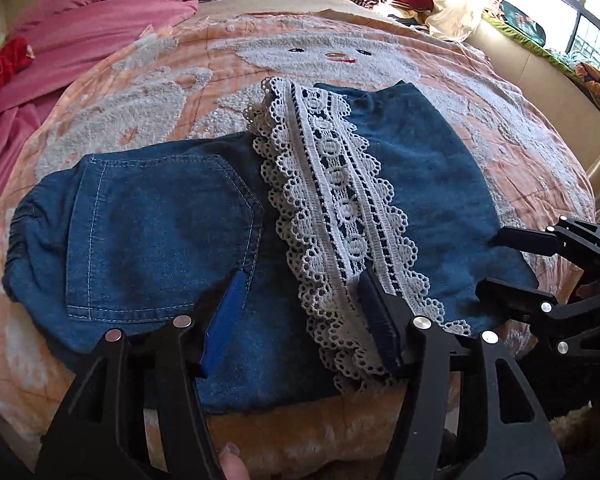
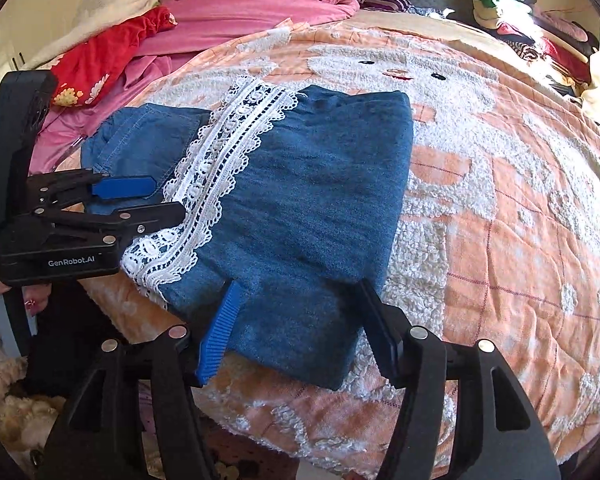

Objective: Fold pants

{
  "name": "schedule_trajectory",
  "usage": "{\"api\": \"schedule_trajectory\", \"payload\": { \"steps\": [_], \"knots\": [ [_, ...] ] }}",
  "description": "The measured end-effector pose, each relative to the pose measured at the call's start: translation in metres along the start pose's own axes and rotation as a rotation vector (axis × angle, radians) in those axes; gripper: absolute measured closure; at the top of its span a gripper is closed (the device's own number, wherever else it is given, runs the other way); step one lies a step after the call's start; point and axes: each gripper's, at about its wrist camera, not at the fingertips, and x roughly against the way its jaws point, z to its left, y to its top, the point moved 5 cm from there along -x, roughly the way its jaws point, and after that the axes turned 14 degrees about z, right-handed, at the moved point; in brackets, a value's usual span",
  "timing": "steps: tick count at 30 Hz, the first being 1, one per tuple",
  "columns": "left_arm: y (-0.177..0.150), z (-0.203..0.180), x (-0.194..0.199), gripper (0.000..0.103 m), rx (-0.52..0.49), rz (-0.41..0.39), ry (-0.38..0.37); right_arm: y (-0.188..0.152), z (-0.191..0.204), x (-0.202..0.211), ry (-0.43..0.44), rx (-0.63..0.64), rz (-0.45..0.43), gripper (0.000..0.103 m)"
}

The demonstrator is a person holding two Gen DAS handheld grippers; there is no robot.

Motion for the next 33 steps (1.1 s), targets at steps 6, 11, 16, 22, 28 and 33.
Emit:
{"api": "schedule_trajectory", "payload": {
  "steps": [6, 11, 16, 22, 28, 33],
  "knots": [
    [-0.001, 0.003, 0.016, 0.051, 0.034, -0.035, -0.047, 0.0, 0.0, 0.01, -0.011, -0.015, -0.012, 0.037],
    [-0.002, 0.013, 0.036, 0.049, 0.07, -0.071, -0.061, 0.004, 0.001, 0.022, -0.01, -0.023, -0.038, 0.03],
    [-0.004, 0.028, 0.054, 0.045, 0.107, -0.103, -0.05, 0.012, 0.006, 0.032, -0.025, -0.009, -0.065, 0.027],
    [-0.009, 0.048, 0.069, 0.042, 0.15, -0.125, -0.037, 0.026, 0.018, 0.038, -0.034, 0.026, -0.08, 0.026],
    [-0.016, 0.072, 0.081, 0.039, 0.205, -0.148, -0.022, 0.046, 0.037, 0.039, -0.04, 0.082, -0.09, 0.026],
    [-0.023, 0.096, 0.088, 0.038, 0.262, -0.157, -0.003, 0.068, 0.058, 0.039, -0.026, 0.147, -0.105, 0.026]
  ]
}}
